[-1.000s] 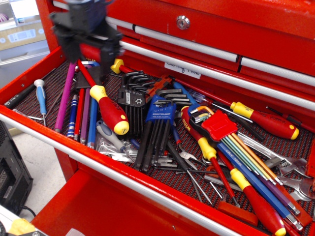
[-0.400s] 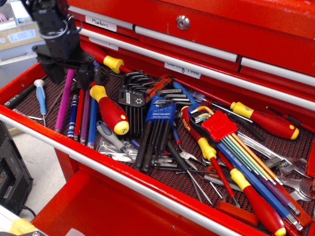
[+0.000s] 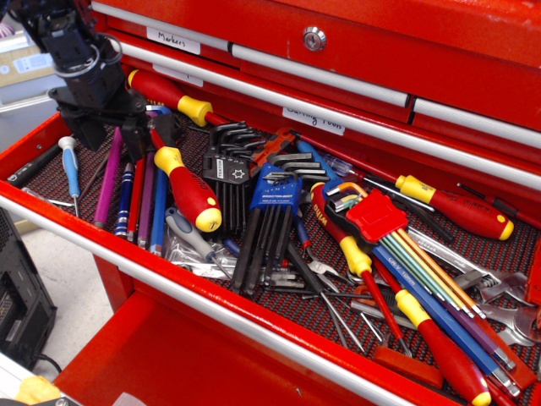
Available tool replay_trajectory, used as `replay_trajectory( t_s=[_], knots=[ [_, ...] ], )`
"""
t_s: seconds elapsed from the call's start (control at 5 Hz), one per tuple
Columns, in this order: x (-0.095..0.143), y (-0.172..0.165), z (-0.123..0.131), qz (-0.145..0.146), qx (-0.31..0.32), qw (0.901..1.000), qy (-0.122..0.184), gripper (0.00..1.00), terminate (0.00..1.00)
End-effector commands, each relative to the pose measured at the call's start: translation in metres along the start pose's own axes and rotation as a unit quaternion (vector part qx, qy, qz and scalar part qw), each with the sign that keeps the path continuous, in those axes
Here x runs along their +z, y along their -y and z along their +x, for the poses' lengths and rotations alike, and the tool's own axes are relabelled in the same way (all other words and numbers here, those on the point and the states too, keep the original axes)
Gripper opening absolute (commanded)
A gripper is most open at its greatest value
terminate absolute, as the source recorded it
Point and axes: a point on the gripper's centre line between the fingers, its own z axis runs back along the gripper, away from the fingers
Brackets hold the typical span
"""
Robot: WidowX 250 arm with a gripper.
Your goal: Pick up violet Allen key
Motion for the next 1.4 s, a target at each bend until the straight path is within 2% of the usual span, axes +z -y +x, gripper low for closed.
replay_trajectory(
  t_s=[0.0, 0.2, 0.4, 0.6, 0.8, 1.0, 1.2],
  knots=[
    [-0.008, -0.015, 0.004, -0.020, -0.012, 0.9996, 0.015, 1.00, 0.00],
    [-0.017, -0.013, -0.003, -0.029, 0.002, 0.9995, 0.011, 0.00, 0.00],
    [-0.010, -0.011, -0.001, -0.023, 0.005, 0.9997, 0.004, 0.00, 0.00],
    [0.007, -0.002, 0.003, -0.002, 0.008, 0.9998, 0.016, 0.00, 0.00],
    [0.043, 0.012, 0.011, 0.041, 0.007, 0.9987, 0.030, 0.00, 0.00],
    [0.086, 0.012, 0.017, 0.094, 0.026, 0.9948, 0.028, 0.00, 0.00],
    [0.134, 0.015, 0.016, 0.153, 0.049, 0.9864, 0.034, 0.00, 0.00]
  ],
)
